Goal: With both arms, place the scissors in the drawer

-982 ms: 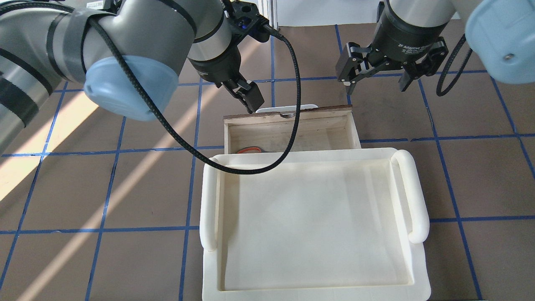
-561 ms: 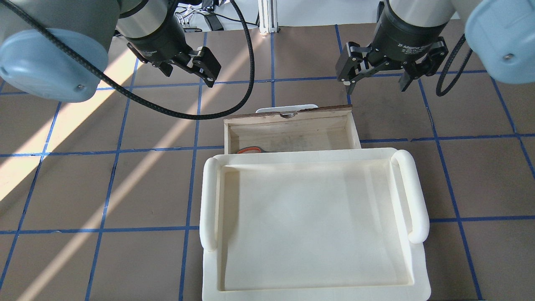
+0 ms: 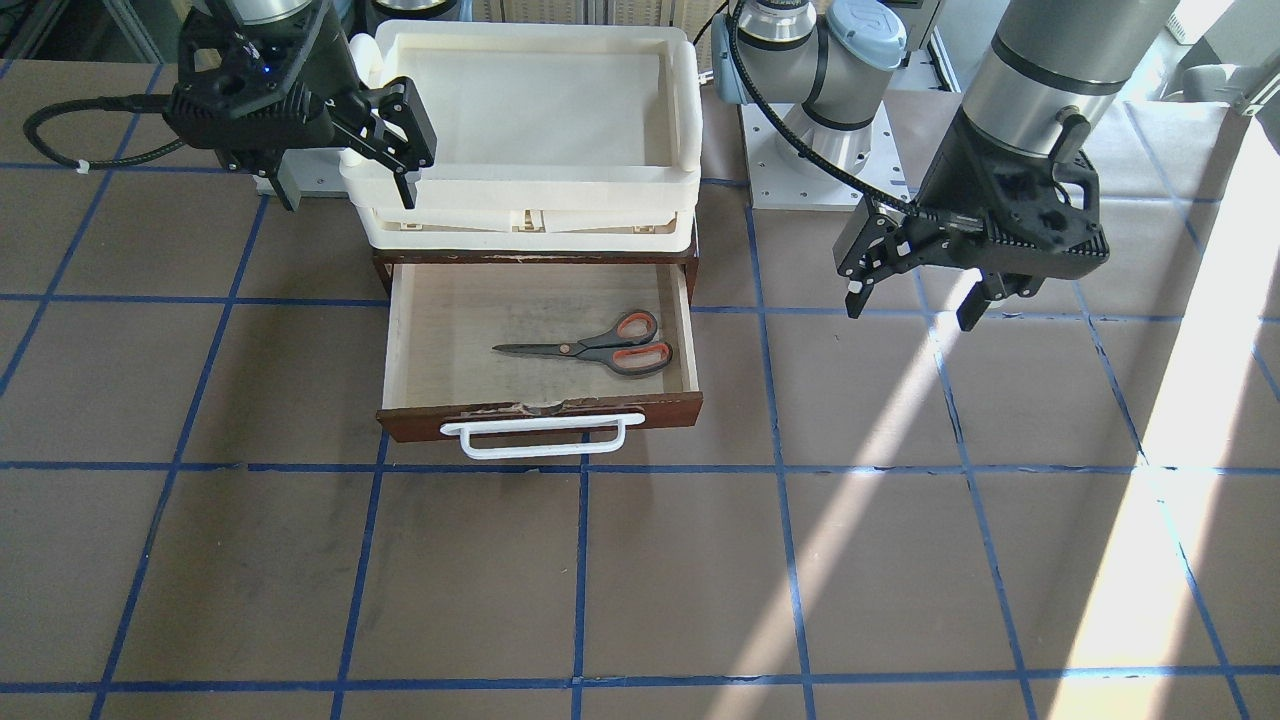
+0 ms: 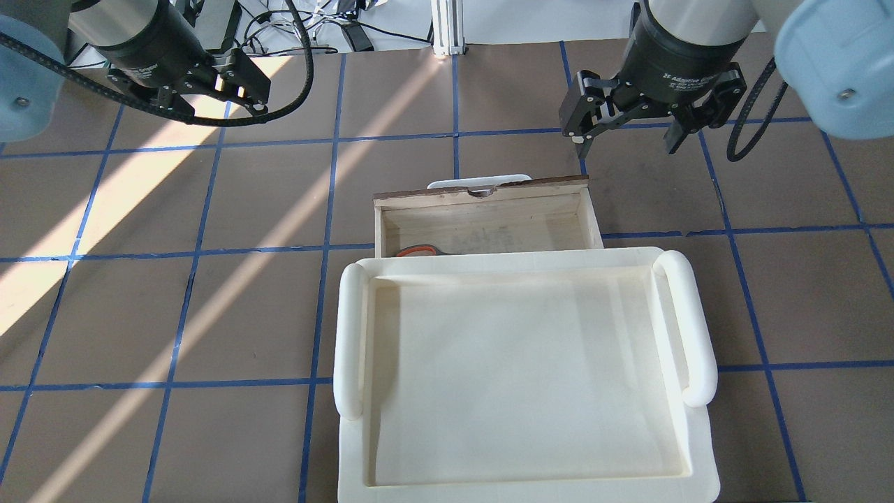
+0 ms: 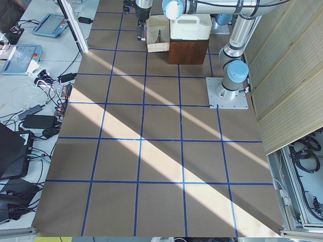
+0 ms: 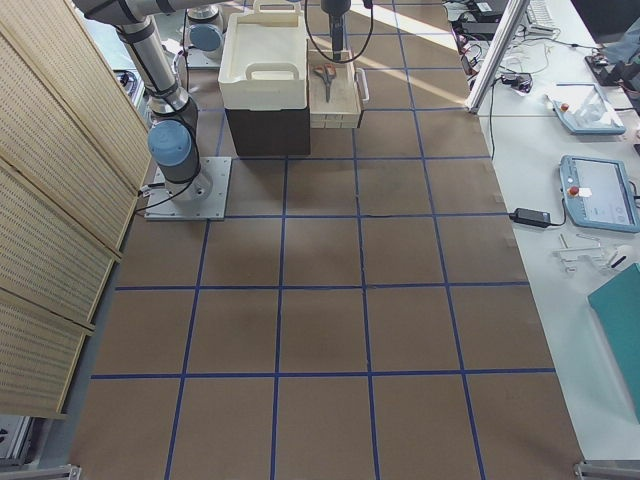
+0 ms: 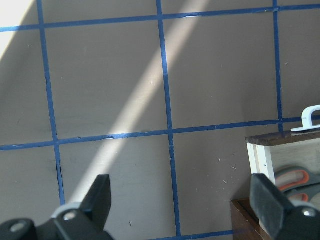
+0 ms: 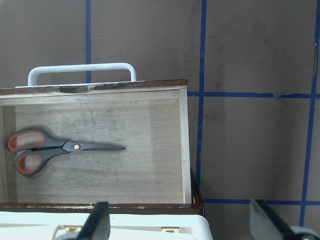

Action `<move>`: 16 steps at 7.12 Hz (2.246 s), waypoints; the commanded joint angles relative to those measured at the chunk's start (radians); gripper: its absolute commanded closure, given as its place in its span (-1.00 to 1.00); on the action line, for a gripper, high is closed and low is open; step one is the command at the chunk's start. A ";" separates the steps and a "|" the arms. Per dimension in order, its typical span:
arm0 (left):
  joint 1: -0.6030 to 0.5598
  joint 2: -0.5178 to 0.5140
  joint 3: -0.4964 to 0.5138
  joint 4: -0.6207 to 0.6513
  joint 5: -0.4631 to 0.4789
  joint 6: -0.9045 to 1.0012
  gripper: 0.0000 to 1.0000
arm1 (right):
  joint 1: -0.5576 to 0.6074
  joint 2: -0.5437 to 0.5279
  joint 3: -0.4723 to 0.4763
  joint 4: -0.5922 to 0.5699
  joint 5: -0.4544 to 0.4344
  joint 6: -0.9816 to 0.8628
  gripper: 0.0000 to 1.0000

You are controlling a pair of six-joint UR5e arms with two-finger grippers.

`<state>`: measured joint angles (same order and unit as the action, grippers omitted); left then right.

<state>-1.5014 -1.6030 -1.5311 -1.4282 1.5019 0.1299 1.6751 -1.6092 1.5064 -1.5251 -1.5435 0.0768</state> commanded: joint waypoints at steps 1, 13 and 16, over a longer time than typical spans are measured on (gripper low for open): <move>0.012 0.024 -0.001 -0.096 -0.006 -0.006 -1.00 | 0.000 0.002 0.000 -0.001 0.005 0.000 -1.00; -0.052 0.046 -0.014 -0.074 0.070 -0.133 -1.00 | 0.000 0.000 0.000 -0.001 -0.006 0.001 -1.00; -0.052 0.044 -0.015 -0.072 0.070 -0.133 -1.00 | 0.000 0.000 0.000 0.000 -0.007 0.001 -1.00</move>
<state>-1.5538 -1.5585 -1.5460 -1.5007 1.5723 -0.0031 1.6751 -1.6091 1.5064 -1.5249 -1.5506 0.0782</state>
